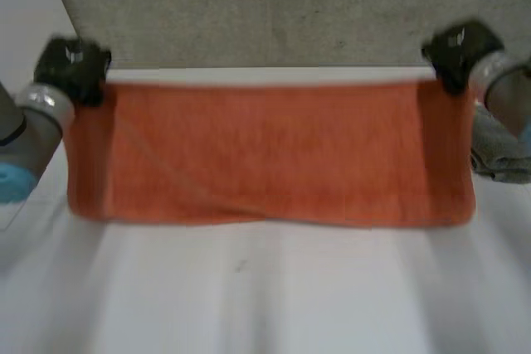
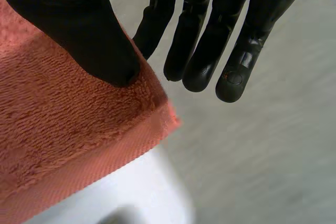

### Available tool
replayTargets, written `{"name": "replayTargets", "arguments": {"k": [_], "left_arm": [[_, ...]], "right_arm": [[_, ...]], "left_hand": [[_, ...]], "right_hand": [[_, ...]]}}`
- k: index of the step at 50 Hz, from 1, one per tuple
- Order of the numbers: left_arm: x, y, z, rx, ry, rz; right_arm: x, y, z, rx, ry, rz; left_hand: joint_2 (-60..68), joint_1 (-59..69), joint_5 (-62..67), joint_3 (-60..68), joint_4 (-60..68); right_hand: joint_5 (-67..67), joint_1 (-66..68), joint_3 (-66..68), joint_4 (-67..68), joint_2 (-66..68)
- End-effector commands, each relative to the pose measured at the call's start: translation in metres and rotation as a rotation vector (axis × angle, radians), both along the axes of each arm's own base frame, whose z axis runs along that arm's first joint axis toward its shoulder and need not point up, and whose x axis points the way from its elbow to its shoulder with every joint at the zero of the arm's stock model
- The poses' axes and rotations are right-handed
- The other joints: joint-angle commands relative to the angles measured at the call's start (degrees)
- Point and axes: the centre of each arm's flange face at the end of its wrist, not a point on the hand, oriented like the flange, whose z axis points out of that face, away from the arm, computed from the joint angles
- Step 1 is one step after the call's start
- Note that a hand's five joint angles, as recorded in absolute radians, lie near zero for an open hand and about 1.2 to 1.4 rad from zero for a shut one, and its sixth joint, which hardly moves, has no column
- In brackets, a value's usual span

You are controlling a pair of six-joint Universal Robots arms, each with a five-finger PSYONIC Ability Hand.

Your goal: Fold the laundry.

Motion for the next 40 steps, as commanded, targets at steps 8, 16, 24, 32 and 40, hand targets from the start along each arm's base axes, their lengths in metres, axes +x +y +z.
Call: {"name": "replayTargets", "arguments": {"k": [8, 16, 24, 32, 40], "left_arm": [[-0.005, -0.002, 0.155, -0.693, 0.227, -0.042], [0.001, 0.003, 0.094, -0.426, 0.246, -0.036], [0.009, 0.009, -0.01, -0.134, 0.203, 0.006], [0.008, 0.022, -0.089, 0.092, 0.083, 0.028], [0.014, 0.043, -0.106, 0.172, -0.082, 0.041]], "right_arm": [[0.007, -0.004, 0.158, -0.669, -0.432, 0.058], [0.007, -0.006, 0.102, -0.453, -0.378, 0.058], [0.016, 0.006, -0.009, -0.122, -0.265, 0.131], [0.011, 0.023, -0.132, 0.184, -0.031, 0.116], [0.003, 0.039, -0.144, 0.361, 0.026, 0.111]], "left_hand": [[11.54, 14.7, 14.47, 11.69, 11.13], [11.54, 14.7, 14.47, 11.69, 11.13], [11.54, 14.7, 14.47, 11.69, 11.13], [11.54, 14.7, 14.47, 11.69, 11.13], [11.54, 14.7, 14.47, 11.69, 11.13]], "right_hand": [[13.19, 23.7, 12.32, 11.92, 13.06], [13.19, 23.7, 12.32, 11.92, 13.06], [13.19, 23.7, 12.32, 11.92, 13.06], [13.19, 23.7, 12.32, 11.92, 13.06], [13.19, 23.7, 12.32, 11.92, 13.06]]}}
